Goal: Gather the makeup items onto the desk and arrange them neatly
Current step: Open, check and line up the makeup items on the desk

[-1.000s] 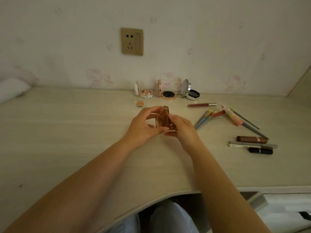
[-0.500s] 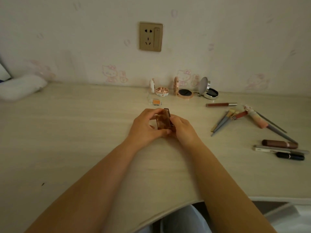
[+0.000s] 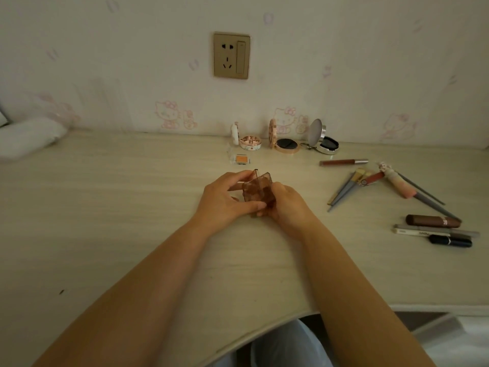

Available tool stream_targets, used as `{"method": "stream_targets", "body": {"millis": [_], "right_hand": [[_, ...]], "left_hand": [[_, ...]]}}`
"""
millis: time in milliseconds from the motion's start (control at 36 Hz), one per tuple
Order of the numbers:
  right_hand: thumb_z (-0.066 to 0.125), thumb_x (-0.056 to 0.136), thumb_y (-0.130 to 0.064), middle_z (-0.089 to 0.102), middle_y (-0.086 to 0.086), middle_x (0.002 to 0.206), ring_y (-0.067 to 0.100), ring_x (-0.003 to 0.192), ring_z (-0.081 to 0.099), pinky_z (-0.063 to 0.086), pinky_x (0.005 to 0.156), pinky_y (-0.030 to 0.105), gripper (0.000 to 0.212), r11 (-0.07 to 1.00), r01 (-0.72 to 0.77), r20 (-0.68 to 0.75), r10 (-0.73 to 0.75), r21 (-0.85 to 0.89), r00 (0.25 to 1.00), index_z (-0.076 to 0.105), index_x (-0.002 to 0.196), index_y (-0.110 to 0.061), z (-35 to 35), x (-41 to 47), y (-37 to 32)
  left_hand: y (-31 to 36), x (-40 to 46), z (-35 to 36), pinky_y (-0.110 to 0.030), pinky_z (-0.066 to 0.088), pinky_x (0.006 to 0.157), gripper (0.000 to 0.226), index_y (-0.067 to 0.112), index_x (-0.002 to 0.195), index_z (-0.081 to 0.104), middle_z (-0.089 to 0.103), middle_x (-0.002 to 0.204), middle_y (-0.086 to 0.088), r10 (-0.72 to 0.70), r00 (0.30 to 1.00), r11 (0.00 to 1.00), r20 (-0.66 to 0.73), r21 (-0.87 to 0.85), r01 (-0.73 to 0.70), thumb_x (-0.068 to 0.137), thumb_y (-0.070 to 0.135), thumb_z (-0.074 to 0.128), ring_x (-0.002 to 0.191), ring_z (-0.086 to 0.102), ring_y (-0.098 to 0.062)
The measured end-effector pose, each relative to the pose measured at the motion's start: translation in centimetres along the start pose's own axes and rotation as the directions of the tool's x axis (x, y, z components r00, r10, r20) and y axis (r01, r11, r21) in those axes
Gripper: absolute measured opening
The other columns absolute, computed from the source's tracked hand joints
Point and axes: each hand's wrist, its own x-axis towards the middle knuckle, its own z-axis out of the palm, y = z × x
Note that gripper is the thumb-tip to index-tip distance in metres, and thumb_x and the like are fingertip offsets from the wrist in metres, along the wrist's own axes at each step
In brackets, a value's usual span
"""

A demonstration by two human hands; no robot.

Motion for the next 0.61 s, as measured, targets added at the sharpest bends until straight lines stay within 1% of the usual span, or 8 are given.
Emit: {"method": "stream_targets", "body": {"millis": [83, 167, 250, 333, 417, 472, 556, 611], "right_hand": [[0.023, 0.097, -0.013, 0.065, 0.022, 0.102, 0.026, 0.083, 0.061, 0.052, 0.063, 0.03, 0.043, 0.991, -0.034, 0.003, 0.034, 0.131, 0.999, 0.065, 0.093, -0.006, -0.1, 0.0, -0.1], [0.023, 0.099, -0.013, 0.061, 0.025, 0.107, 0.026, 0.085, 0.061, 0.054, 0.06, 0.028, 0.04, 0.969, -0.05, 0.019, 0.046, 0.242, 0.999, 0.061, 0.102, 0.001, -0.3, 0.0, -0.2], [0.024, 0.098, -0.012, 0.063, 0.021, 0.101, 0.024, 0.082, 0.062, 0.055, 0.061, 0.027, 0.04, 0.95, -0.042, 0.008, 0.041, 0.309, 0.999, 0.061, 0.102, 0.0, -0.3, -0.1, -0.4], [0.027, 0.097, -0.007, 0.066, 0.01, 0.09, 0.02, 0.078, 0.063, 0.054, 0.066, 0.028, 0.037, 0.952, -0.033, -0.054, 0.052, 0.303, 0.997, 0.064, 0.095, -0.008, -0.4, -0.1, -0.6], [0.034, 0.095, -0.006, 0.065, 0.009, 0.102, 0.021, 0.087, 0.062, 0.054, 0.067, 0.029, 0.034, 0.996, 0.01, -0.184, 0.007, 0.09, 0.983, 0.059, 0.118, -0.011, -0.7, 0.2, -0.3], [0.036, 0.098, -0.012, 0.064, 0.005, 0.105, 0.019, 0.09, 0.061, 0.054, 0.066, 0.027, 0.033, 0.997, 0.045, -0.228, -0.057, -0.056, 0.972, 0.058, 0.122, -0.014, -1.0, 0.2, -0.2], [0.044, 0.098, -0.029, 0.062, -0.002, 0.11, 0.013, 0.097, 0.058, 0.051, 0.076, 0.025, 0.033, 0.964, 0.095, -0.15, -0.135, -0.247, 0.979, 0.056, 0.127, -0.018, -2.2, 0.1, -0.3], [0.055, 0.092, -0.033, 0.061, -0.005, 0.113, 0.009, 0.1, 0.056, 0.046, 0.079, 0.017, 0.044, 0.906, 0.118, -0.049, -0.151, -0.406, 0.987, 0.049, 0.134, -0.022, -3.2, 0.1, -0.4]], "left_hand": [[-0.1, 0.1, 0.0, -0.021, 0.049, 0.088, 0.066, 0.031, 0.121, 0.058, 0.061, 0.115, 0.016, -0.035, 0.999, 0.997, -0.021, -0.067, 0.034, 0.061, 0.027, 0.086, 0.105, 0.058, 0.003], [0.0, 0.1, -0.1, -0.022, 0.049, 0.089, 0.062, 0.033, 0.117, 0.059, 0.062, 0.114, 0.017, -0.05, 0.998, 0.993, -0.028, -0.111, 0.047, 0.062, 0.025, 0.085, 0.104, 0.06, 0.003], [0.1, 0.1, -0.3, -0.019, 0.047, 0.089, 0.06, 0.031, 0.12, 0.058, 0.062, 0.115, 0.018, -0.1, 0.995, 0.975, -0.027, -0.201, 0.093, 0.066, 0.021, 0.083, 0.105, 0.059, 0.003], [0.4, 0.1, -0.5, -0.028, 0.05, 0.091, 0.056, 0.033, 0.118, 0.059, 0.063, 0.112, 0.02, -0.126, 0.992, 0.95, -0.021, -0.29, 0.114, 0.069, 0.017, 0.08, 0.104, 0.062, 0.001], [0.6, 0.0, -0.6, -0.029, 0.051, 0.091, 0.051, 0.034, 0.113, 0.058, 0.063, 0.107, 0.019, -0.125, 0.992, 0.939, -0.021, -0.326, 0.111, 0.071, 0.013, 0.078, 0.101, 0.064, -0.003], [0.5, 0.1, -0.7, -0.026, 0.05, 0.09, 0.051, 0.037, 0.112, 0.058, 0.063, 0.107, 0.019, -0.127, 0.992, 0.936, -0.023, -0.333, 0.112, 0.071, 0.014, 0.077, 0.101, 0.064, -0.005], [0.2, 0.3, -0.7, -0.025, 0.049, 0.09, 0.05, 0.038, 0.112, 0.058, 0.063, 0.109, 0.019, -0.128, 0.992, 0.932, -0.009, -0.342, 0.118, 0.072, 0.015, 0.077, 0.103, 0.064, -0.008], [0.1, 0.5, -0.7, -0.02, 0.05, 0.086, 0.051, 0.035, 0.117, 0.057, 0.062, 0.11, 0.02, -0.12, 0.993, 0.936, 0.01, -0.331, 0.117, 0.074, 0.016, 0.076, 0.105, 0.063, -0.006]]}}
